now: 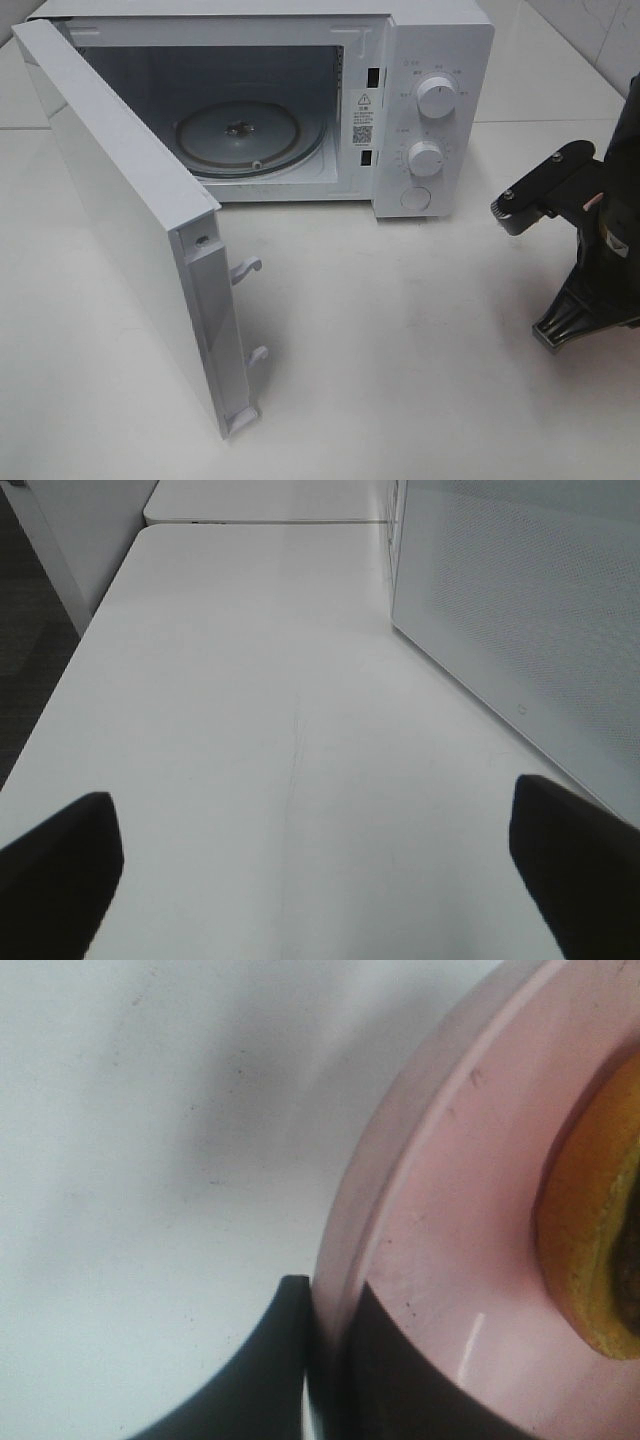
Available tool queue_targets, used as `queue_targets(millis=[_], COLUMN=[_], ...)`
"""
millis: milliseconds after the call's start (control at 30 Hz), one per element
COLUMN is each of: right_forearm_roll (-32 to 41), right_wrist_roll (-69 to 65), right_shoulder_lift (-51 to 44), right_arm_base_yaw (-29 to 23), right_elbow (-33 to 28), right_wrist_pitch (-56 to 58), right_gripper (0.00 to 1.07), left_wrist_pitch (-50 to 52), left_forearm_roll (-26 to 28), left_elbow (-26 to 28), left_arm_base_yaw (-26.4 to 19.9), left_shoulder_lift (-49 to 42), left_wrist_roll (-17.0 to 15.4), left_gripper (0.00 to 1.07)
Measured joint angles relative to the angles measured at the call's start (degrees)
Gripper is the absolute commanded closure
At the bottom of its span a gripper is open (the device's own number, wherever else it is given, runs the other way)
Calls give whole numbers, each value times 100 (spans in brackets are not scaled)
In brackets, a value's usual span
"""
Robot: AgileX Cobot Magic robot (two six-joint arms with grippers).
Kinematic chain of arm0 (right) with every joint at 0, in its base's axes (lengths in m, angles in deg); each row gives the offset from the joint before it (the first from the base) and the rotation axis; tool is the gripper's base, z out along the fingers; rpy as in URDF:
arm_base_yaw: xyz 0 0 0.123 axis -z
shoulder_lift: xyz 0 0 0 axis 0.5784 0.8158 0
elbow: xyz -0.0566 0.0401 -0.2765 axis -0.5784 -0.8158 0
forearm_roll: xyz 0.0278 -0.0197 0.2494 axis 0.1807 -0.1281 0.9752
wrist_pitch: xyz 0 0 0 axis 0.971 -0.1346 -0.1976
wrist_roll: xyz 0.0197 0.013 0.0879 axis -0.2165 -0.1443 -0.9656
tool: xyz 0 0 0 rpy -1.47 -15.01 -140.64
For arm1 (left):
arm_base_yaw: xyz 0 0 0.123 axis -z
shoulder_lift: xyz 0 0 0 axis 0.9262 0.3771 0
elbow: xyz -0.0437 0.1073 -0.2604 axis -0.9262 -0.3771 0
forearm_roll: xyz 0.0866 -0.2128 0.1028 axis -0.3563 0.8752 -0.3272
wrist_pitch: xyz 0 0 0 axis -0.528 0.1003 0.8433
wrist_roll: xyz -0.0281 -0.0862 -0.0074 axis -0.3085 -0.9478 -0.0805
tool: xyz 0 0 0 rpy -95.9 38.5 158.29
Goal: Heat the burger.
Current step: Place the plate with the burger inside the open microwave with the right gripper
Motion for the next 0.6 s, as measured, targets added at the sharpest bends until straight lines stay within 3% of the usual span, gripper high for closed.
queue_targets(millis=[600], right_forearm_roll=[57], right_wrist_roll=[350], right_shoulder_lift=[-619], right_arm_base_yaw=[-1312], right_elbow=[0], right_wrist_pitch=[504], right_gripper=[107], left_wrist_pitch=[0], left_forearm_roll=[0], left_elbow=[0], left_arm_base_yaw=[0], left_shoulder_lift=[0], left_wrist_roll=[0], left_gripper=[9])
